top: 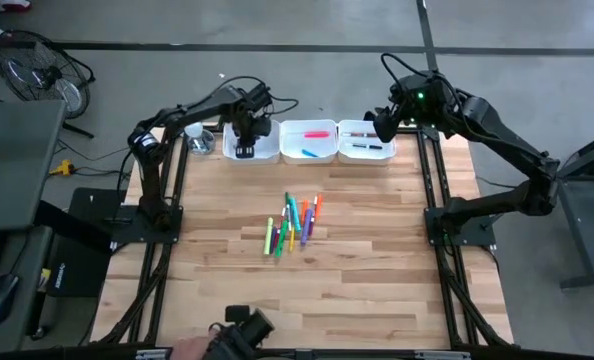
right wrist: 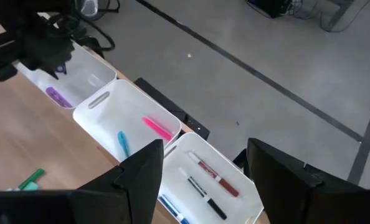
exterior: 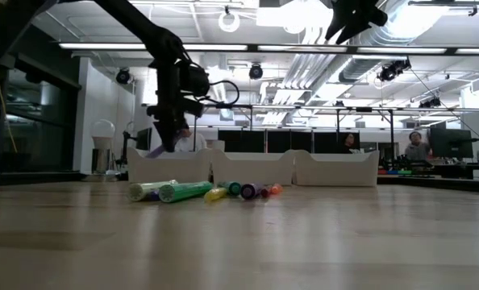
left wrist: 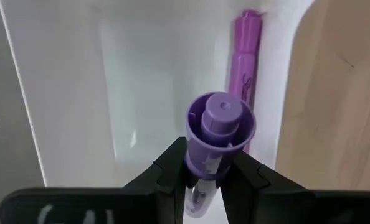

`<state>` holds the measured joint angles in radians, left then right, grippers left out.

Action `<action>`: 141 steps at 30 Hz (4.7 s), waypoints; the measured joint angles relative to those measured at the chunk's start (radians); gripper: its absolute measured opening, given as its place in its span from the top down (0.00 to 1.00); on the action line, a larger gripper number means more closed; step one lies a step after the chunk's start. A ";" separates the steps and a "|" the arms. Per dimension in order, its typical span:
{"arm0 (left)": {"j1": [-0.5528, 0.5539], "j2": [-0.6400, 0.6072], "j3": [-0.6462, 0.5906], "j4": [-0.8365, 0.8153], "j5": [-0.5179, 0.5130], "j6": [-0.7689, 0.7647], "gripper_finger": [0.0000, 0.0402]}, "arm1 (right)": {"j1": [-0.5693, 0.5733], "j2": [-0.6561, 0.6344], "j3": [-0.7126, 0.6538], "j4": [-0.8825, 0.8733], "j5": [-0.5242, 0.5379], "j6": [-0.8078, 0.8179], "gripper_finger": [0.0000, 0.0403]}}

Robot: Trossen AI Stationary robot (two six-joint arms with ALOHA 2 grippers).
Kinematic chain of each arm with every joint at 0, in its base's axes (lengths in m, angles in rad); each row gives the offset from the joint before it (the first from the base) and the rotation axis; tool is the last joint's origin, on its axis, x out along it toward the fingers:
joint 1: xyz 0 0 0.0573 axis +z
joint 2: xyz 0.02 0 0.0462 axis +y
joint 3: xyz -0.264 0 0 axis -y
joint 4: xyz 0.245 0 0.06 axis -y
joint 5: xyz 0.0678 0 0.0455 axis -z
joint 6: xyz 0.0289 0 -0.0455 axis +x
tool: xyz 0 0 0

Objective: Pick & Place Markers
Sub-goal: Put the bottom violet highlighter pen into the left white bin, then put the light green highlighter pen into the left white bin

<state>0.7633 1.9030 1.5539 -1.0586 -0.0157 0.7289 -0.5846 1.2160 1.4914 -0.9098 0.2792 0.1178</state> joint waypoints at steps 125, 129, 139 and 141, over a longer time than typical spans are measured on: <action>-0.817 -0.080 -0.425 0.257 0.095 -1.802 0.55 | 0.143 0.000 0.000 -0.083 -0.263 0.017 0.45; -0.828 -0.059 -0.420 0.239 0.096 -1.728 0.55 | 0.143 0.000 0.000 -0.105 -0.263 0.012 0.45; -0.868 -0.056 -0.422 0.240 0.102 -1.718 0.57 | 0.143 0.000 0.000 -0.105 -0.263 0.004 0.45; -0.872 -0.056 -0.422 0.240 0.109 -1.733 0.60 | 0.143 0.000 0.000 -0.105 -0.263 0.004 0.45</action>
<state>-0.1083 1.8469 1.1316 -0.8188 0.0937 -1.0037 -0.4419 1.2163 1.4910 -1.0145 0.0158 0.1223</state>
